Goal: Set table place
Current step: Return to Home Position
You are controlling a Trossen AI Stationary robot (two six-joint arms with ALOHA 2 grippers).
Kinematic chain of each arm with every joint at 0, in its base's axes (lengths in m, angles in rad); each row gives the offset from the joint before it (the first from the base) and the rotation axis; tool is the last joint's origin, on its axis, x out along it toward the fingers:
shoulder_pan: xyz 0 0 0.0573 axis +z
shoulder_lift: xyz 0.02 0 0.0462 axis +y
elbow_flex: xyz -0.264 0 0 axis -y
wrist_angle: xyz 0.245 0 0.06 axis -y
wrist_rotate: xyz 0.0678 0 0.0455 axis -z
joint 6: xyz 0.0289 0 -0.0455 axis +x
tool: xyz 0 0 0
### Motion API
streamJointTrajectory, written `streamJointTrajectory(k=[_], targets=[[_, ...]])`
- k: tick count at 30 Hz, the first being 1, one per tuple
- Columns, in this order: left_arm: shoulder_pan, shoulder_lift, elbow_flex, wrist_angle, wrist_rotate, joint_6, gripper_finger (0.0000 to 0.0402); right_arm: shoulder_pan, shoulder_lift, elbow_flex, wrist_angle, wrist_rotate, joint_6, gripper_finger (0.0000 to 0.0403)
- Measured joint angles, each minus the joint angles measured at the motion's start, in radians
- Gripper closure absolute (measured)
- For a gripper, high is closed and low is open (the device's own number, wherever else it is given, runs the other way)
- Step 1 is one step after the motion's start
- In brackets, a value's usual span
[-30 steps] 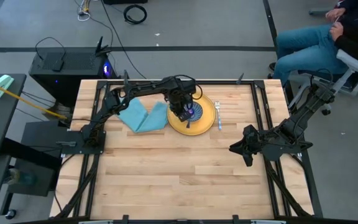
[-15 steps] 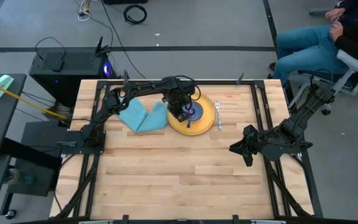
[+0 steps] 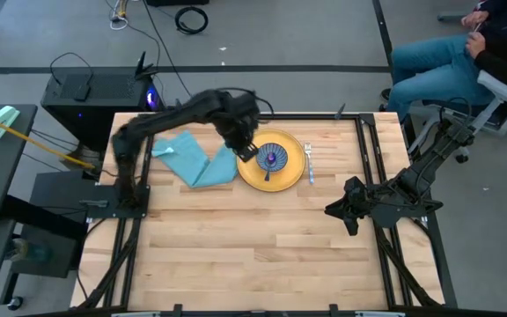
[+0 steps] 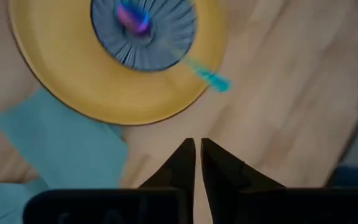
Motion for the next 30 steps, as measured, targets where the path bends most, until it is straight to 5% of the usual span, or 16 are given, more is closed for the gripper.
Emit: streamJointTrajectory(k=[9,17,30], targets=[[-0.063,-0.298,0.0,0.126,-0.001,-0.26,0.0369,0.0,0.0,0.0,0.0,-0.019,-0.002,0.0318],[-0.175,-0.471,0.0,0.277,0.0,-0.315,0.0361,0.0,0.0,0.0,0.0,-0.072,-0.009,0.0318],[-0.492,-0.434,-0.005,0.742,0.035,0.047,0.0372,0.033,0.0,0.0,0.101,-0.135,-0.062,0.0318]])
